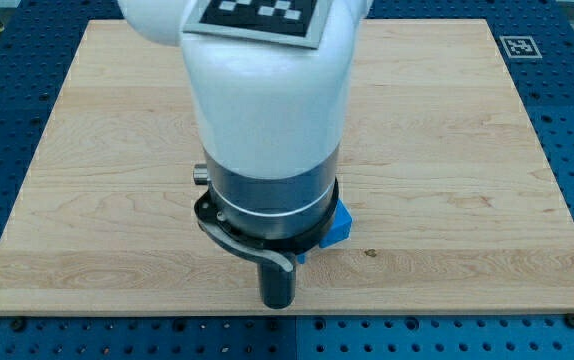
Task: Move the blue triangle to the left side of the blue cube
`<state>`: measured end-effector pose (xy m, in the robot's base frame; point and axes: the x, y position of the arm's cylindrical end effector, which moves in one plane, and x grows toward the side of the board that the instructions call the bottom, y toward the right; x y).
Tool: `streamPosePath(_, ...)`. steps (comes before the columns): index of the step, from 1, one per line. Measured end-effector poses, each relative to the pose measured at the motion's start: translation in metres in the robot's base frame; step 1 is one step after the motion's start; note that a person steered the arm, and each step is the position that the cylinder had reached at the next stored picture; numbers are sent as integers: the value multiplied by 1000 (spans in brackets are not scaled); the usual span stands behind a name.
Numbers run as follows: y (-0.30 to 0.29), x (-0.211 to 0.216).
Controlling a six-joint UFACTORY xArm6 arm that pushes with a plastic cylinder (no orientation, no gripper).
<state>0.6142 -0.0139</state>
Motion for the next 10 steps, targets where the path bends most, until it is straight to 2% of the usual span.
streamPosePath(2,24,-3)
streamPosePath(4,22,-25)
streamPosePath(7,30,-31)
streamPosePath(9,43,-31)
streamPosePath(10,75,-16)
